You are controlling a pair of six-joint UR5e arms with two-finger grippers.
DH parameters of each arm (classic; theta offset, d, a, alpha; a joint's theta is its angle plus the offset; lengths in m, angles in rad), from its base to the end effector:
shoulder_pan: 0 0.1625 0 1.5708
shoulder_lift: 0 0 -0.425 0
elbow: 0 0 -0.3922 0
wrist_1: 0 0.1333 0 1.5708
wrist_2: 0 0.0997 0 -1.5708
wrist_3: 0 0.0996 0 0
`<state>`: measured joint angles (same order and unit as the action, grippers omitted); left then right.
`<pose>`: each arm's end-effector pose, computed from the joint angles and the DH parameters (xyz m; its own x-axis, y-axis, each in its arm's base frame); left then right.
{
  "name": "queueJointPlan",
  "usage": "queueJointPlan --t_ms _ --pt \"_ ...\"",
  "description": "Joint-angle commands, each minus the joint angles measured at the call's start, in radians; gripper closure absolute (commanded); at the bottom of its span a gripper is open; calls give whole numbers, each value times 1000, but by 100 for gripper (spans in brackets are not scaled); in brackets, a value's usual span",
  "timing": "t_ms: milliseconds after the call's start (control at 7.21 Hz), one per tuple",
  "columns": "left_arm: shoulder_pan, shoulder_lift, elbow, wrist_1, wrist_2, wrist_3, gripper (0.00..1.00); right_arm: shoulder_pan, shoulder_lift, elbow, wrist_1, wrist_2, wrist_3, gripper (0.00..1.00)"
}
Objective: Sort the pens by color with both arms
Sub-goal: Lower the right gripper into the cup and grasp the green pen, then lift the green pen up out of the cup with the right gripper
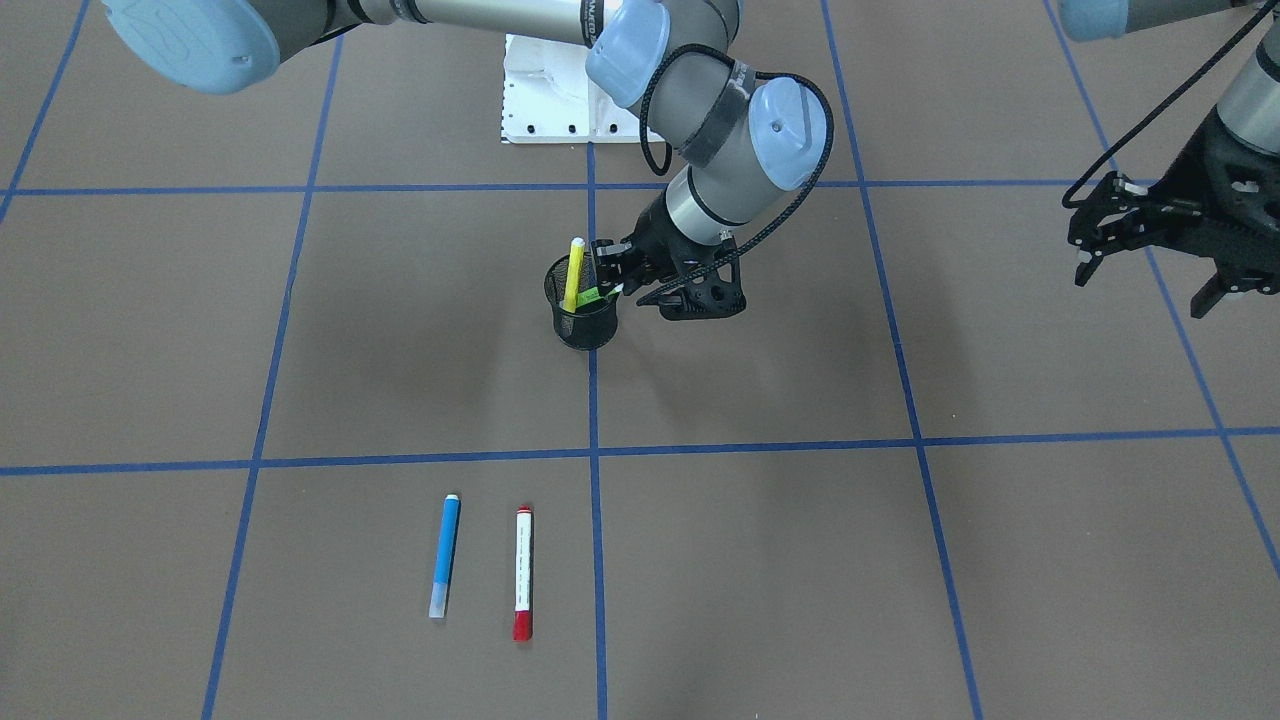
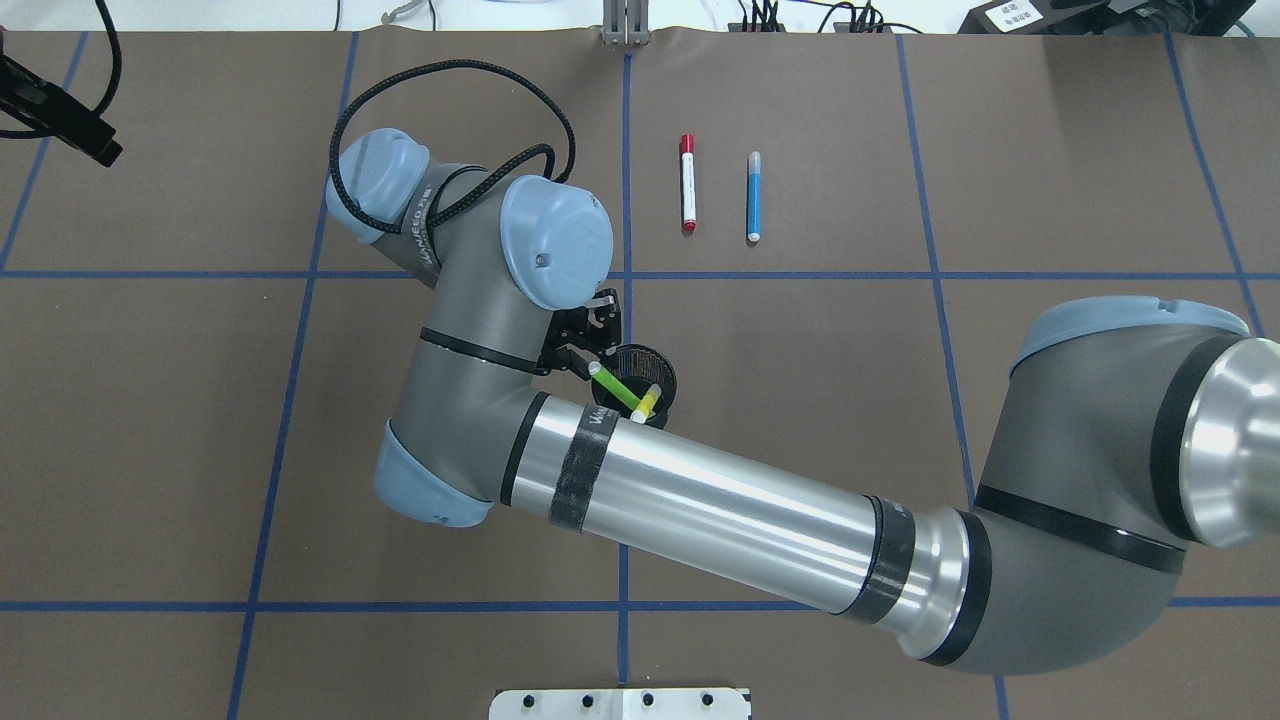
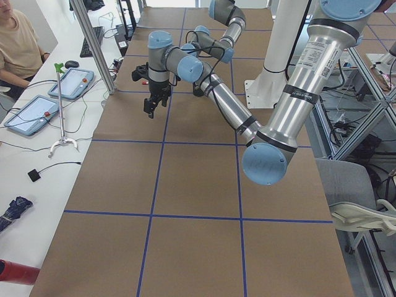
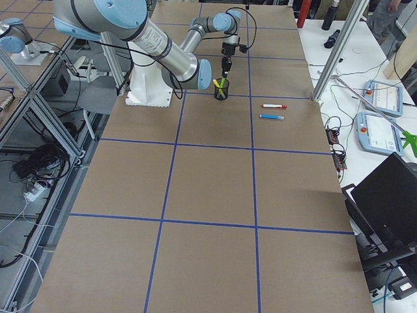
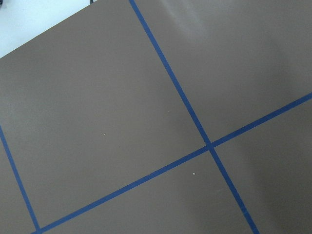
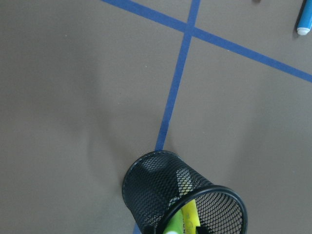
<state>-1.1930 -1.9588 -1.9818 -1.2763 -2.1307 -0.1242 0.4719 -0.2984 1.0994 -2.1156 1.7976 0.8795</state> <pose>0.1327 -0.5524 0.3005 0.7275 0.4461 -0.5212 -0.2346 0.8757 0.4221 -0.6623 -0.4625 0.0744 0.9139 -0.2310 0.3339 0.2472 0.9690 -0.0060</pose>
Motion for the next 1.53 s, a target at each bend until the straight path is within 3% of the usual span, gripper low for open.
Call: queueJointPlan --t_ms 0,139,277,694,1387 --pt "1 0 0 0 0 0 1 -1 -4 0 0 -3 1 62" --pt "1 0 0 0 0 0 1 1 -2 0 0 -3 1 87" --pt "1 0 0 0 0 0 1 1 -1 7 0 -1 1 100" --pt "1 -2 0 0 -2 0 1 10 -4 55 -7 -4 3 100" --pt "3 -6 1 0 -2 -6 1 149 10 340 -9 -95 59 100"
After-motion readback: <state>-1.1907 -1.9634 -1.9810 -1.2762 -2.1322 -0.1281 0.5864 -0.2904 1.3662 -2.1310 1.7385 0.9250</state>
